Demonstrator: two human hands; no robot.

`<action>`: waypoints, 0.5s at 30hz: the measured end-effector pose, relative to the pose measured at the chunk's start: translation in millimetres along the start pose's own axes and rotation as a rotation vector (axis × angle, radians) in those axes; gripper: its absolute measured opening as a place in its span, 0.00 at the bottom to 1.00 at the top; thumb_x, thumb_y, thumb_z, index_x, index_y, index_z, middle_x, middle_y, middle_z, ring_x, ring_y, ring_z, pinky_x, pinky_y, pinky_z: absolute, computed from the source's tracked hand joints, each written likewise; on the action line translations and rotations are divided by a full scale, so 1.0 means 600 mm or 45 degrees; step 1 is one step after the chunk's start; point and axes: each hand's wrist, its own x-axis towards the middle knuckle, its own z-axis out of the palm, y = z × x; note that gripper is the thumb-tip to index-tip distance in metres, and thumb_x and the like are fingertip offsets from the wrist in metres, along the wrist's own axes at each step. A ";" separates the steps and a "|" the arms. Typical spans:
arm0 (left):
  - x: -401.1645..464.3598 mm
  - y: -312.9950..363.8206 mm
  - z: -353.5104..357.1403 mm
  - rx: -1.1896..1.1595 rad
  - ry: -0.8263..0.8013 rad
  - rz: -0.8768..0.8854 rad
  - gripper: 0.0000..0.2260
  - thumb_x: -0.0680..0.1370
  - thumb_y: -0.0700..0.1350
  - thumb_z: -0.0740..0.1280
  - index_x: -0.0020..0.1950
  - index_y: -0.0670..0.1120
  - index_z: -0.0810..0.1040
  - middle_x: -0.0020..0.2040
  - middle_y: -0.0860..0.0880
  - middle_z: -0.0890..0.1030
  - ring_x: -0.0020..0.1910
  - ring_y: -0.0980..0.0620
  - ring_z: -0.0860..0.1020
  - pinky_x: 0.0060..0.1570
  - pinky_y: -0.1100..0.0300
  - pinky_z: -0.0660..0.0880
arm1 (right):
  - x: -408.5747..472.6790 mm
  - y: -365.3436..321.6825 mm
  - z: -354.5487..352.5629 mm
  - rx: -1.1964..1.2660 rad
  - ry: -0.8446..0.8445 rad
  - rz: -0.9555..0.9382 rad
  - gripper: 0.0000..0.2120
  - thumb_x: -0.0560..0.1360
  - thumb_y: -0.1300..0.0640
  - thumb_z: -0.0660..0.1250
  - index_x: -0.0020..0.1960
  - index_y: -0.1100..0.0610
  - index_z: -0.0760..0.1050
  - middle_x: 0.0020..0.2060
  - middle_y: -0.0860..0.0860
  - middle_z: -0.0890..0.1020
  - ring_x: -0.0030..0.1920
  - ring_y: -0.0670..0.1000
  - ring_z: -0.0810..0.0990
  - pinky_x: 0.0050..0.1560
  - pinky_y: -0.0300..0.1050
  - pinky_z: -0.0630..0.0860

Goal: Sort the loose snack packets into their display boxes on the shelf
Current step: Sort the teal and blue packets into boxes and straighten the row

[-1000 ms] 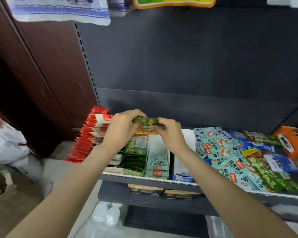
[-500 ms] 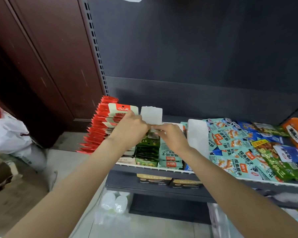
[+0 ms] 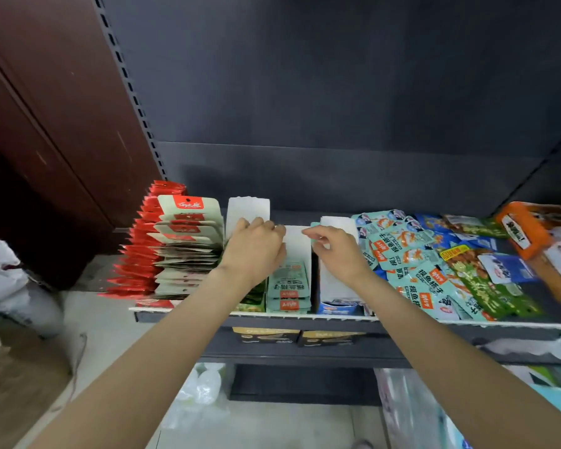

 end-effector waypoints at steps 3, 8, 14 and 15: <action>0.047 0.088 -0.002 -0.133 0.075 0.042 0.14 0.80 0.48 0.56 0.60 0.45 0.75 0.55 0.47 0.78 0.58 0.45 0.72 0.55 0.53 0.65 | -0.018 0.074 -0.059 0.001 0.180 0.104 0.19 0.77 0.67 0.60 0.65 0.55 0.73 0.59 0.54 0.74 0.53 0.51 0.76 0.56 0.40 0.71; 0.132 0.271 0.016 -0.202 0.105 0.117 0.14 0.78 0.47 0.59 0.60 0.43 0.75 0.57 0.45 0.78 0.59 0.45 0.72 0.56 0.52 0.66 | -0.069 0.248 -0.161 -0.267 0.190 0.366 0.24 0.77 0.65 0.61 0.72 0.56 0.63 0.66 0.58 0.68 0.63 0.56 0.71 0.60 0.46 0.69; 0.222 0.426 0.100 -0.401 -0.327 0.044 0.25 0.80 0.43 0.57 0.76 0.43 0.54 0.75 0.44 0.61 0.73 0.45 0.60 0.70 0.52 0.59 | -0.086 0.439 -0.251 -0.431 0.005 0.558 0.30 0.78 0.57 0.63 0.75 0.57 0.54 0.75 0.56 0.55 0.74 0.56 0.54 0.72 0.48 0.57; 0.230 0.436 0.120 -0.430 -0.416 0.020 0.27 0.81 0.44 0.57 0.77 0.44 0.51 0.77 0.45 0.55 0.75 0.46 0.55 0.73 0.51 0.57 | -0.084 0.459 -0.258 -0.450 -0.050 0.569 0.31 0.78 0.55 0.62 0.76 0.56 0.51 0.76 0.54 0.51 0.76 0.55 0.50 0.73 0.48 0.55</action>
